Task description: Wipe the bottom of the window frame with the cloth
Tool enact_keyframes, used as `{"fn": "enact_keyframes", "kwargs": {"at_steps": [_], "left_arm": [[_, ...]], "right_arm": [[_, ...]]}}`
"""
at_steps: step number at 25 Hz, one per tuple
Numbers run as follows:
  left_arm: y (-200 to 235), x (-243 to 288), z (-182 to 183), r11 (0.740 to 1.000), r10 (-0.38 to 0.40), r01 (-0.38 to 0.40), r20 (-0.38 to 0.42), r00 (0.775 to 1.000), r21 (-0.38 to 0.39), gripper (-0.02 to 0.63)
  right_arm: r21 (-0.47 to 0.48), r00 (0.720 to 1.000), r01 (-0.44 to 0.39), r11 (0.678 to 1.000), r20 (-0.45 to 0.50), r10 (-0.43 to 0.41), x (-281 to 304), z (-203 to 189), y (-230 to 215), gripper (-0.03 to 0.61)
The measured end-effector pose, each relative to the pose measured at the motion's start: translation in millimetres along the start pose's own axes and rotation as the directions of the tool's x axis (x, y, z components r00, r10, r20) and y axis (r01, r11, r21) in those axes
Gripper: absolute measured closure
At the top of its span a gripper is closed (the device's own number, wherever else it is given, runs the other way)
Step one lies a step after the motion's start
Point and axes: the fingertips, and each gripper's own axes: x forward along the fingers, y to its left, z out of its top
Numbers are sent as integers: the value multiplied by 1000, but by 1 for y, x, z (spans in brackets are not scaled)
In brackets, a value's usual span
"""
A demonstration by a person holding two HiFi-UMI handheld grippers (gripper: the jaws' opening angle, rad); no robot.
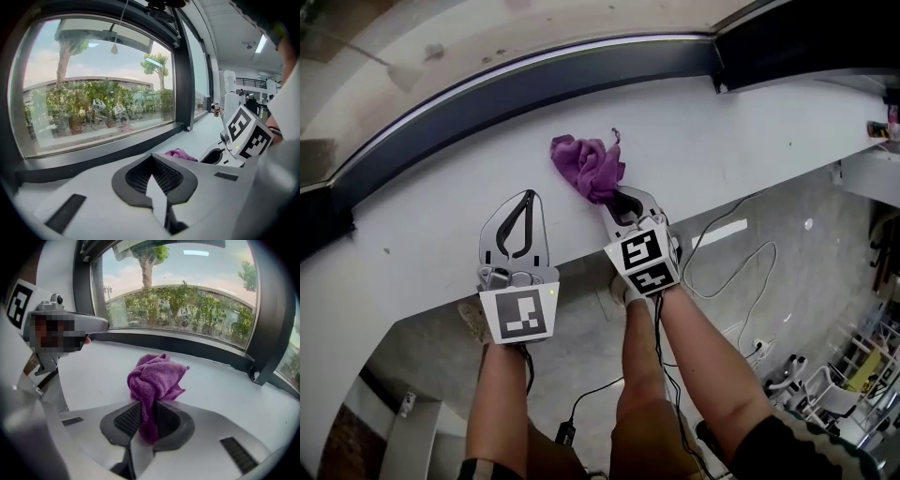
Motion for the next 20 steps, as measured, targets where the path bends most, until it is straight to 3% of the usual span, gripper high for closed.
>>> {"fn": "enact_keyframes", "kwargs": {"at_steps": [20], "left_arm": [[93, -80, -34, 983, 140, -142, -24, 990, -118, 607]], "right_arm": [[-70, 993, -111, 991, -37, 108, 32, 37, 119, 511]]}}
